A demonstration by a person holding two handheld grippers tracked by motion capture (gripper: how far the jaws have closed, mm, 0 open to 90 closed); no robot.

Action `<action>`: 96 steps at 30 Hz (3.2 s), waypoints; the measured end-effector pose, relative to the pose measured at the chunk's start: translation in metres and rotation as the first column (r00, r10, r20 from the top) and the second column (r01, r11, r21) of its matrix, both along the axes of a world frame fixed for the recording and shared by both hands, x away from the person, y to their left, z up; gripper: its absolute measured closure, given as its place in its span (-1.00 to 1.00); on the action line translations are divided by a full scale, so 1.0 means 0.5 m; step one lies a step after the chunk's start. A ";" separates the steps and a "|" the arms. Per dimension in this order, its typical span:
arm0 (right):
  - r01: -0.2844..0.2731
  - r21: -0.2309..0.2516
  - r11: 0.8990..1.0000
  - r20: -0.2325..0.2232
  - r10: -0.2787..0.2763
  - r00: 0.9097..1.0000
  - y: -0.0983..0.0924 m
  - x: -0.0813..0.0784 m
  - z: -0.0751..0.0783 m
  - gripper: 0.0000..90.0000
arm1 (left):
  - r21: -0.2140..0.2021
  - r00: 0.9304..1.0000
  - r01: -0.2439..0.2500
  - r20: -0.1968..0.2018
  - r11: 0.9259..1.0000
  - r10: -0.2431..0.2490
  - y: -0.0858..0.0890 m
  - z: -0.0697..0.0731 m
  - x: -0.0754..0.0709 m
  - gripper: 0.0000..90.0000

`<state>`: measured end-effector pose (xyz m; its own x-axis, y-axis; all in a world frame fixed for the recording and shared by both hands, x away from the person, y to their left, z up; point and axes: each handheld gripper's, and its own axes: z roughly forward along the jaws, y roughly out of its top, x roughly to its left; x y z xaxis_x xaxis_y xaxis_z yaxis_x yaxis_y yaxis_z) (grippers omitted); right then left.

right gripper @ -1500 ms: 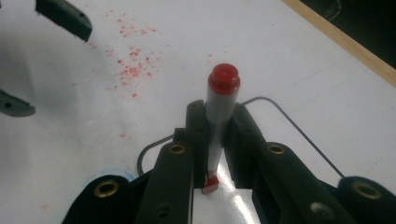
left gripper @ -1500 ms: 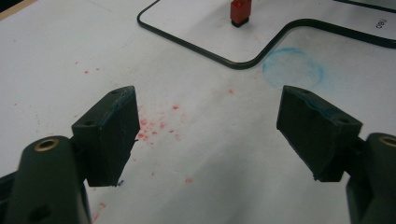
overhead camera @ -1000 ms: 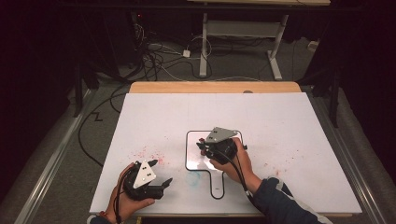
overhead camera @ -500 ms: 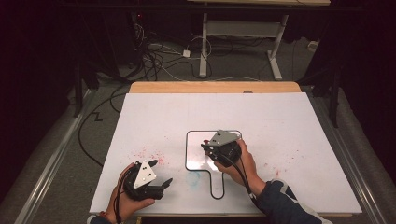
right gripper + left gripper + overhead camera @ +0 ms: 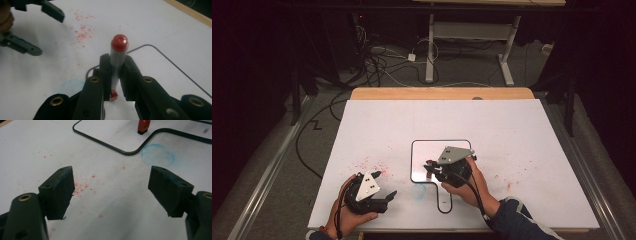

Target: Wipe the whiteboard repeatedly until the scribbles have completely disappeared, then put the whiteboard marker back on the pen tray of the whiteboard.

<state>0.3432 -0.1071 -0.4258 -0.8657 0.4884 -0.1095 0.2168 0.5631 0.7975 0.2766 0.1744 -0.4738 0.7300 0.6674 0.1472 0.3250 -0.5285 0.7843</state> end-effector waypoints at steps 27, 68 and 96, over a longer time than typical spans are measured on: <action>0.176 0.159 0.971 -0.061 -0.168 0.984 -0.251 0.016 0.125 0.80 | 0.021 1.000 -0.001 -0.008 1.000 0.001 -0.002 -0.006 0.008 -0.54; 0.307 0.081 0.948 -0.411 -0.249 0.877 -0.275 0.152 -0.041 0.70 | 0.053 1.000 0.011 -0.012 0.999 -0.010 -0.014 -0.008 0.009 -0.54; 0.441 -0.012 0.897 -0.192 -0.435 0.880 -0.246 0.171 -0.090 0.55 | 0.044 0.999 0.011 -0.032 0.999 -0.010 -0.019 -0.012 0.010 -0.54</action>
